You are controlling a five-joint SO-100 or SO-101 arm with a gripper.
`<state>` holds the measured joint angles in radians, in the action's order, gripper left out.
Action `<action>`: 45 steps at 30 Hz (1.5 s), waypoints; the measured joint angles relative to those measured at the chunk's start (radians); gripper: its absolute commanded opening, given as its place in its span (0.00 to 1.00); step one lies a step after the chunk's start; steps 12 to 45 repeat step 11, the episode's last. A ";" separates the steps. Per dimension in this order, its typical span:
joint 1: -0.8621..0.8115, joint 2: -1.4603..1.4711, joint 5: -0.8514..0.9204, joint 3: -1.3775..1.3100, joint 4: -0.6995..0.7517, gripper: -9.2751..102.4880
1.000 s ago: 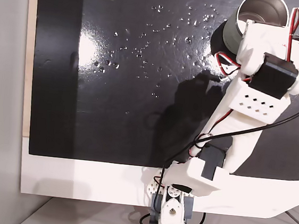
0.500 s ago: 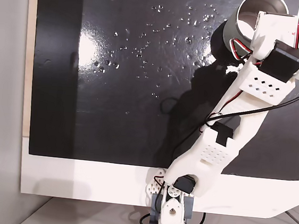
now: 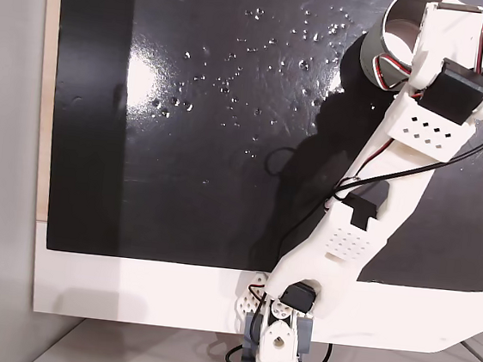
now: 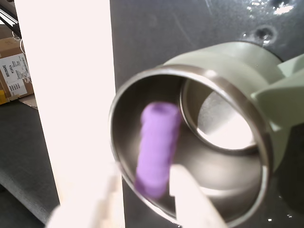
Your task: Grasp a pengrip and put it in the cup.
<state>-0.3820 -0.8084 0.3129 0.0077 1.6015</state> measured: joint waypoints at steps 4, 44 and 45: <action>0.000 0.002 0.000 0.000 0.009 0.30; 0.000 0.002 0.000 0.000 0.029 0.29; 0.000 0.002 0.000 0.000 0.029 0.29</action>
